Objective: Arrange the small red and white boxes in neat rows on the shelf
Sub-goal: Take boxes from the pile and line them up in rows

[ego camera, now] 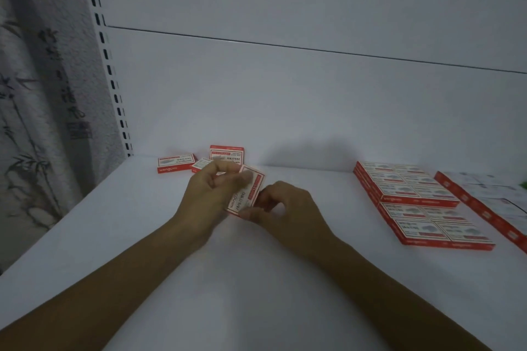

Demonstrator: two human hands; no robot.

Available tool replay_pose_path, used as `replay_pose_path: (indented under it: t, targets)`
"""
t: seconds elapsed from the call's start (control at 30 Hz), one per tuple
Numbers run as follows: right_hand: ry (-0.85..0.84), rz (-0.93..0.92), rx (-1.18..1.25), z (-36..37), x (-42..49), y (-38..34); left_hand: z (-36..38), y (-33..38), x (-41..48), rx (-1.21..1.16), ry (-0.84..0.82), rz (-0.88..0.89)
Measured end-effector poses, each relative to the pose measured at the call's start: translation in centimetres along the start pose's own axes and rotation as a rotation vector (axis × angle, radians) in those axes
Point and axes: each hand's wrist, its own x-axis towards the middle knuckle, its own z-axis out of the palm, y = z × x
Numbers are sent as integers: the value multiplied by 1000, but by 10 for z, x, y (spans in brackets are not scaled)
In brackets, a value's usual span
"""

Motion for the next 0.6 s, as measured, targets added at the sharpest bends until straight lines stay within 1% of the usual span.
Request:
replay_pose_path:
  t: [0.07, 0.13, 0.23, 0.27, 0.4, 0.47, 0.6]
  targets:
    - [-1, -5, 50, 1, -3, -4, 3, 3, -5, 16, -17, 0]
    - [-10, 47, 147, -1, -3, -5, 6, 7, -9, 52, -15, 24]
    - [-69, 188, 432, -14, -2, -8, 17, 15, -17, 120, -42, 88]
    - [-78, 200, 509, -21, -2, -9, 23, 19, -19, 147, -53, 114]
    - [-41, 139, 561, -61, -16, -6, 60, 34, -26, 144, -85, 205]
    - [-16, 127, 582, -83, -26, 5, 88, 35, -28, 134, -93, 217]
    - [47, 129, 624, -124, -46, 37, 146, 26, -28, 229, -132, 241]
